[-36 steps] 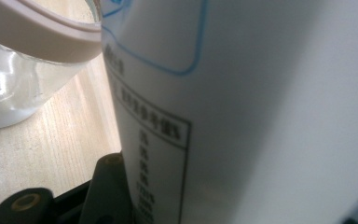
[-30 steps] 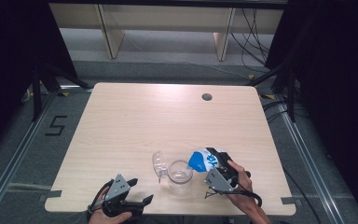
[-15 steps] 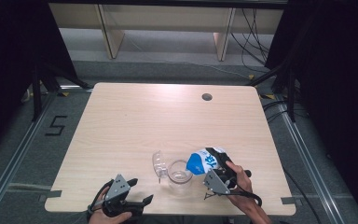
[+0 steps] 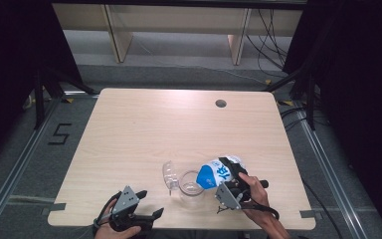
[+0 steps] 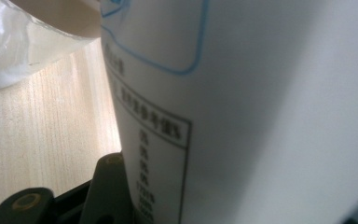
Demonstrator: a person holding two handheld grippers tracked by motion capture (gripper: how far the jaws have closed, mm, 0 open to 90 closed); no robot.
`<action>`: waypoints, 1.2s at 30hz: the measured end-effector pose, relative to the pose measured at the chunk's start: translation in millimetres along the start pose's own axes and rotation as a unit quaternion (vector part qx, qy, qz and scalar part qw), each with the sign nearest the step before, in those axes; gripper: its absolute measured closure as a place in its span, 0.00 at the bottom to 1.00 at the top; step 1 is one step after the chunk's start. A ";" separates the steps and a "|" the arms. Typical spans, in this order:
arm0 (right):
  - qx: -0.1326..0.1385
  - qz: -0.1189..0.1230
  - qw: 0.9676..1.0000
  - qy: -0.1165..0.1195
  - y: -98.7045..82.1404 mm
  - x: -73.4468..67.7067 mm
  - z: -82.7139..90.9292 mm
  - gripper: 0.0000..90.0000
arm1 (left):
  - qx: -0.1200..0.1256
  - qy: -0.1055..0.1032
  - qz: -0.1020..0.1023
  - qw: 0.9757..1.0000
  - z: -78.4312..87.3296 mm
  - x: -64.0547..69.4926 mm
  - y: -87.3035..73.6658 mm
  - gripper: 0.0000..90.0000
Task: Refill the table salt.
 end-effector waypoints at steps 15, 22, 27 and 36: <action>-0.014 0.019 1.000 -0.008 1.2 -0.7 -0.4 0.60 | -0.004 0.001 -0.005 1.000 1.5 -0.6 -1.3 0.21; -0.020 0.042 0.999 -0.010 2.4 -1.0 -1.4 0.61 | -0.004 0.001 -0.004 1.000 1.7 -0.2 -1.3 0.21; -0.025 0.060 0.998 -0.018 3.6 0.7 -0.8 0.61 | -0.006 0.001 -0.007 1.000 1.7 -0.5 -1.8 0.21; -0.023 0.078 0.997 -0.018 5.2 0.9 -1.7 0.61 | -0.005 0.001 -0.006 1.000 1.6 0.8 -1.6 0.21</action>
Point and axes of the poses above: each handheld gripper's, and its own axes: z roughly backward along the jaws, y roughly out of its top, x roughly to its right, the point moved 6 cm from there along -z, roughly forward along the jaws, and after that the axes turned 11 degrees about y, right-handed, at the moved point
